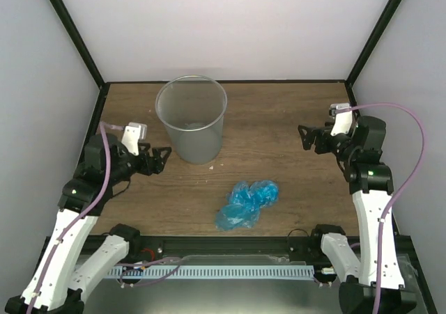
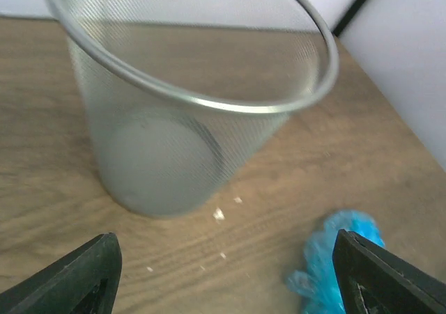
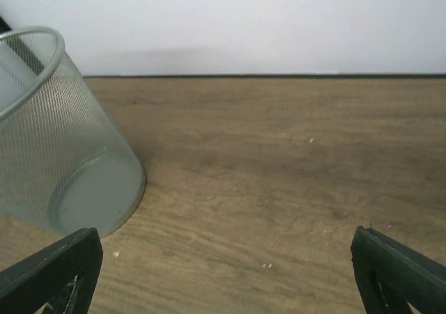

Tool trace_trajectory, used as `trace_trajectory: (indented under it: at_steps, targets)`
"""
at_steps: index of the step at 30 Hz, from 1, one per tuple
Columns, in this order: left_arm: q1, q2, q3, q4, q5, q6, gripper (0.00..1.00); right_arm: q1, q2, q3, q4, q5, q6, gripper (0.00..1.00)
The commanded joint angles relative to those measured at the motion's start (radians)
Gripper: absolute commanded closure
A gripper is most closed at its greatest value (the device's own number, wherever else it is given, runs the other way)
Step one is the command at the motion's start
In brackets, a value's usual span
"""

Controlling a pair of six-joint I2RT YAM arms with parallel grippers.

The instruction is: Put the trash bags into the trash bin

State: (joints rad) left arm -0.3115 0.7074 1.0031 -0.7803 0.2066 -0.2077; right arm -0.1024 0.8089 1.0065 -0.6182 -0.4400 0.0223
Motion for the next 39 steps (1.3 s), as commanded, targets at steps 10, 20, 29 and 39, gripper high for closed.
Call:
trace_trajectory:
  at_steps: [10, 20, 29, 39]
  targets:
    - [-0.086, -0.049, -0.225, 0.121, 0.507, -0.151, 0.27, -0.011, -0.051, -0.026, -0.168, -0.326, -0.373, 0.05]
    - [-0.489, 0.288, -0.079, 0.167, 0.232, -0.101, 0.27, -0.010, 0.072, 0.015, -0.290, -0.404, -0.601, 0.11]
    - [-0.796, 0.413, -0.112, 0.227, 0.109, -0.070, 0.22, 0.047, 0.245, -0.035, -0.531, -0.302, -0.946, 0.14]
    - [-0.884, 0.460, -0.118, 0.289, 0.181, -0.017, 0.21, 0.329, 0.420, -0.239, -0.317, -0.009, -0.770, 0.20]
